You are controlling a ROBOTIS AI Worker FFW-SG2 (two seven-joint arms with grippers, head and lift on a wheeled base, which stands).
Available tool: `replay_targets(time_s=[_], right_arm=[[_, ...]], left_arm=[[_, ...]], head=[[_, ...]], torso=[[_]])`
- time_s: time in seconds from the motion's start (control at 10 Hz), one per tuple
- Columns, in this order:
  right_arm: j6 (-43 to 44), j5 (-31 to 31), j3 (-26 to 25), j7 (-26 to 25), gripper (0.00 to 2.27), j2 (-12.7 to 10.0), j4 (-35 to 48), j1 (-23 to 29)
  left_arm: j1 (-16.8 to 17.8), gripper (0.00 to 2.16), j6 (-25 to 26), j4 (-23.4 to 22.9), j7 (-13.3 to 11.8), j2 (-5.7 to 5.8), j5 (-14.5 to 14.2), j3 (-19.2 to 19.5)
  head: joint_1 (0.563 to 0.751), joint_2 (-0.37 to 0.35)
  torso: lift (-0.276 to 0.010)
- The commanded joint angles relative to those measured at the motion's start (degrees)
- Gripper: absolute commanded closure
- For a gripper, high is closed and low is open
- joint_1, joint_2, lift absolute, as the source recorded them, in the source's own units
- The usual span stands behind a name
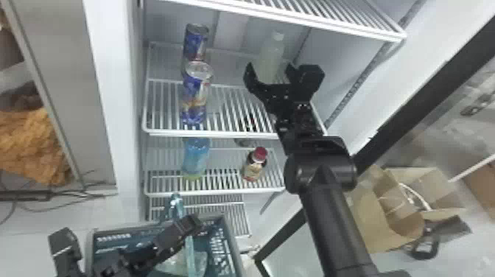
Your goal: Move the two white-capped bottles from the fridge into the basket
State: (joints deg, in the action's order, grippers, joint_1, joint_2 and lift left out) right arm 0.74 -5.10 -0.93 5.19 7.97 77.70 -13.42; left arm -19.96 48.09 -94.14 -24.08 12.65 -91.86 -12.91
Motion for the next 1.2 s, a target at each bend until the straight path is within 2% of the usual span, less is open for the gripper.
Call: replay_targets(time_s=[0.0, 0.4, 0.5, 0.7, 1.1], right_arm=[[0.95, 0.07, 0.70, -0.44, 0.05, 0.12, -2.96, -2.20], [1.93, -0.73, 1.61, -1.59, 0.11, 0.30, -8.86, -5.29], [2.22, -0.61, 1.96, -1.85, 0.25, 0.30, -8.86, -5.43], [2.92, -0.73, 2.30, -2.11, 0.78, 0.30, -8.86, -5.57], [4.61, -0.84, 2.30, -2.20, 0.83, 0.21, -8.72, -5.15]], left_arm=[[0.13, 1.18, 0.00, 0.00, 0.00, 0.00, 0.00, -0.11], [0.56, 1.18, -0.14, 0.00, 0.00, -0.09, 0.00, -0.23], [0.56, 1.18, -0.14, 0.00, 0.00, -0.09, 0.00, -0.23], [0.56, 1.19, -0.14, 0.00, 0.00, -0.09, -0.12, -0.34], [0.56, 1.18, -0.14, 0.00, 0.00, 0.00, -0.12, -0.23]], head=[[0.695, -0.343], [0.695, -0.337], [0.695, -0.339], [0.695, -0.337], [0.695, -0.334]], torso=[[0.000], [0.000], [0.000], [0.000], [0.000]])
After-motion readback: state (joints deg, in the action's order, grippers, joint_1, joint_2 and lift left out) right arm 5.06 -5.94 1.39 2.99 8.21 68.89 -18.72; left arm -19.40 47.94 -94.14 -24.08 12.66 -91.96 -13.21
